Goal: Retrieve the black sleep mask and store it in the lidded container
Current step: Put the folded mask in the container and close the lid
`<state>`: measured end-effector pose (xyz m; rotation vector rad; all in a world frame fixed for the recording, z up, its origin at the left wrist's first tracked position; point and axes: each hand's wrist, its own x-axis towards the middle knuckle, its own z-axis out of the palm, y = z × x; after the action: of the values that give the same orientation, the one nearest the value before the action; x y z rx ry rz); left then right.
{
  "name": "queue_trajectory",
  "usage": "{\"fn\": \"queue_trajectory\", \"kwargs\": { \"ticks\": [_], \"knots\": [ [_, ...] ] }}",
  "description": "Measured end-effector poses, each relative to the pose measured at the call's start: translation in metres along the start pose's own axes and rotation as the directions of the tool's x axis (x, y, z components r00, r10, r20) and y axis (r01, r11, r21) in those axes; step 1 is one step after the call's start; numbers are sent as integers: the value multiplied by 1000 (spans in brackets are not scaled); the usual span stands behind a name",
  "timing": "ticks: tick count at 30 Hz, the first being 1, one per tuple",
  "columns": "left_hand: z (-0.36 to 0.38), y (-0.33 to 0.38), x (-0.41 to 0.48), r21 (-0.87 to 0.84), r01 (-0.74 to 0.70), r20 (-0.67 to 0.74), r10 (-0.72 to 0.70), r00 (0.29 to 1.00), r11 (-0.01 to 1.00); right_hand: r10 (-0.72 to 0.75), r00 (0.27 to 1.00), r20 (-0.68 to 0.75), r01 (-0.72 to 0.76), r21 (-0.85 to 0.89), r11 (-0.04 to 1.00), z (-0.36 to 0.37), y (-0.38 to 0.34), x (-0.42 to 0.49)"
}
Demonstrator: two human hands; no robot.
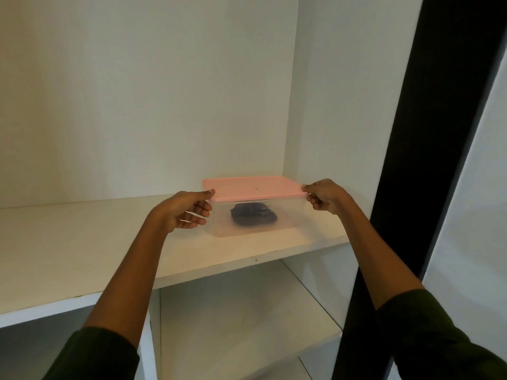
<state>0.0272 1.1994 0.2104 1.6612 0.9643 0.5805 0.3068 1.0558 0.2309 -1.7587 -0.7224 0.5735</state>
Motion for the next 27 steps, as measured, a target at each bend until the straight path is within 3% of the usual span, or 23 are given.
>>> {"fn": "queue_trajectory", "kwargs": {
  "ticks": [9, 13, 17, 19, 23, 27],
  "knots": [
    [11, 2, -3, -67, -32, -59, 28, 998, 997, -10, 1000, -23, 9, -35, 999, 5, 0, 1],
    [11, -1, -7, -58, -55, -80, 51, 996, 997, 42, 998, 41, -39, -61, 997, -1, -1, 3],
    [16, -10, -11, -36, -104, -176, 97, 980, 994, 83, 995, 51, -74, -147, 986, -13, -3, 15],
    [21, -17, -9, -37, -131, -230, 119, 966, 991, 47, 998, 44, -42, -109, 993, -13, -2, 30],
    [36, -27, -6, 166, -100, -225, 137, 965, 981, 15, 998, 68, -15, -11, 1000, 1, -3, 43],
    [52, -29, 1, 248, -129, -338, 211, 917, 960, 38, 989, 141, -50, 88, 995, 11, -1, 61]
  ]
}}
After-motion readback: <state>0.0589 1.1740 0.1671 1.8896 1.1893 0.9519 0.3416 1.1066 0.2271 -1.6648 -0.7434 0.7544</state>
